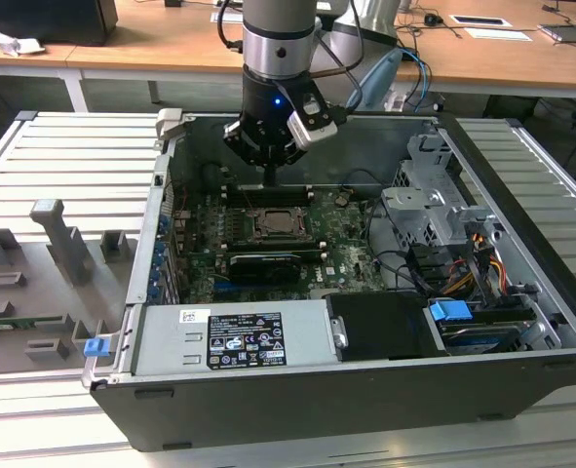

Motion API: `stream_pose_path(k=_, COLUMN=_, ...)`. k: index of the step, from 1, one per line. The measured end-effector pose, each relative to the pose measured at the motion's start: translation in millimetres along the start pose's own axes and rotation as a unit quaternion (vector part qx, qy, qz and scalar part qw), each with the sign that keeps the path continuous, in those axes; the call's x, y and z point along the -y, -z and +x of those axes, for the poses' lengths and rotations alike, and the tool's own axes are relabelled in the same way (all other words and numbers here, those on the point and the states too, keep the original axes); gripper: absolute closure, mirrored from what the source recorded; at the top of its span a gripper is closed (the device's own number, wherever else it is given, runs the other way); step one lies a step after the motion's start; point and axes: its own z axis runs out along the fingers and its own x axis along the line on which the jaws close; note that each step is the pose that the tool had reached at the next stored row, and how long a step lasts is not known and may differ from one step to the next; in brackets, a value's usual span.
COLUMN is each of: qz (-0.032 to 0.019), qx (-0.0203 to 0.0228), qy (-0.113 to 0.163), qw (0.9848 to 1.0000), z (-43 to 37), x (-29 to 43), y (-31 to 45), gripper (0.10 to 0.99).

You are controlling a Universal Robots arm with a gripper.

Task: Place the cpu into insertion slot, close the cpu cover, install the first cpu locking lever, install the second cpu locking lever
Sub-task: 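Install the first cpu locking lever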

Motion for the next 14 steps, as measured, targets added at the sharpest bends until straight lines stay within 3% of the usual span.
stream_pose_path(k=14, qz=0.0001, qx=0.0023, qy=0.011, qw=0.9999, z=17.6, x=0.0, y=-0.6, gripper=0.98)
